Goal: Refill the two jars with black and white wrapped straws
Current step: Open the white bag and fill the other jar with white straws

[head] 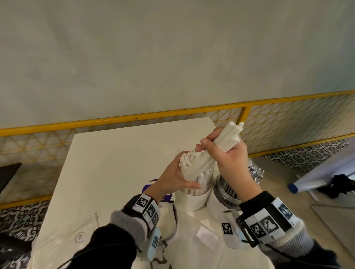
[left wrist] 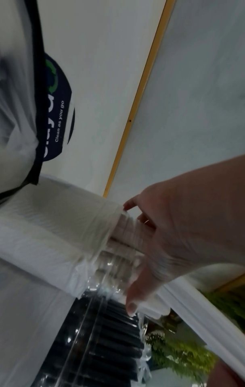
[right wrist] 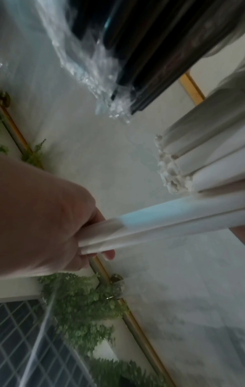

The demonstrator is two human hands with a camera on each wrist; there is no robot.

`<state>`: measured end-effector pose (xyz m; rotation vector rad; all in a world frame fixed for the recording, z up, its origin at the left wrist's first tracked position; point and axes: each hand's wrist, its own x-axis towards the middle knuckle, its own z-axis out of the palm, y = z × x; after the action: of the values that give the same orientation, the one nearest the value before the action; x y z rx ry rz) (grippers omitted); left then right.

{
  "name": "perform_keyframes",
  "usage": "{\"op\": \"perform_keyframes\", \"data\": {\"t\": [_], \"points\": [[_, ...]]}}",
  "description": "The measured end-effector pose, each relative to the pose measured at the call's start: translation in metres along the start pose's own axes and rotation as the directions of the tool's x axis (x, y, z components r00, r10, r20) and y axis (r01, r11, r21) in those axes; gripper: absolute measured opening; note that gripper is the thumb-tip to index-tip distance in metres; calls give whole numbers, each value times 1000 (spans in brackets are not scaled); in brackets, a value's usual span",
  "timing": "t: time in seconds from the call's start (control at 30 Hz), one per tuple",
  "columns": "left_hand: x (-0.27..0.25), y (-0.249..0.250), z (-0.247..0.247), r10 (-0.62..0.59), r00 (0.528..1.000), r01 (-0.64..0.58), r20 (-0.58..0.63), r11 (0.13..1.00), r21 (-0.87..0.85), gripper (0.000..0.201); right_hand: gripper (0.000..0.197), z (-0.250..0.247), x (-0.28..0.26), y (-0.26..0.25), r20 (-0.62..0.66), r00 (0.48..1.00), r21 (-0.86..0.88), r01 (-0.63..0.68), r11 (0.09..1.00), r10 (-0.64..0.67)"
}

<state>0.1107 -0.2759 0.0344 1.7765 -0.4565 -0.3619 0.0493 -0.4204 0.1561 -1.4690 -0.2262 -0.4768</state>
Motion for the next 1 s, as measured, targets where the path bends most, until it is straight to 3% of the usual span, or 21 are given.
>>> {"op": "perform_keyframes", "data": {"t": [0.13, 0.23, 0.37, 0.53, 0.6, 0.67, 0.7, 0.77, 0.8, 0.83, 0.93, 1.0], "points": [[1, 1, -3, -7, 1000, 7, -20, 1000, -22, 84, 16, -7, 8, 1, 82, 997, -113, 24, 993, -15], [1, 0, -1, -10, 1000, 10, -3, 1000, -24, 91, 14, -11, 7, 12, 167, 984, -225, -19, 974, 57], [1, -6, 1, -43, 999, 43, 4, 999, 20, 99, 12, -12, 4, 39, 203, 971, -475, -12, 880, 123], [1, -2, 6, -81, 995, 84, -59, 996, 37, 94, 43, -1, 0, 62, 236, 936, -666, -41, 745, 263], [2, -5, 6, -79, 995, 82, -60, 996, 42, 93, 53, 0, -4, 61, 246, 944, -629, -19, 777, 222], [2, -6, 5, -68, 996, 71, -57, 996, 51, 95, 78, 1, -4, 51, 234, 969, -562, 73, 824, 74], [1, -7, 5, -62, 996, 65, -58, 996, 55, 95, 81, 2, -2, 47, 241, 970, -557, 167, 814, -34], [1, -7, 5, -50, 997, 54, -61, 996, 67, 92, 64, 6, 1, 47, 332, 923, -617, 367, 697, -193], [1, -6, 5, -51, 997, 56, -65, 995, 83, 88, 53, 8, 0, 50, 384, 903, -675, 418, 609, -193], [3, -4, 5, -44, 997, 51, -66, 994, 99, 85, 47, 11, -1, 55, 419, 895, -735, 434, 522, -154], [5, -3, 5, 2, 998, 9, -62, 984, 176, 84, 54, 11, -22, 79, 431, 896, -887, 401, 228, 105], [1, 2, 4, 36, 997, -26, -62, 986, 162, 66, 58, 9, -38, 91, 420, 889, -906, 421, 37, 182]]}}
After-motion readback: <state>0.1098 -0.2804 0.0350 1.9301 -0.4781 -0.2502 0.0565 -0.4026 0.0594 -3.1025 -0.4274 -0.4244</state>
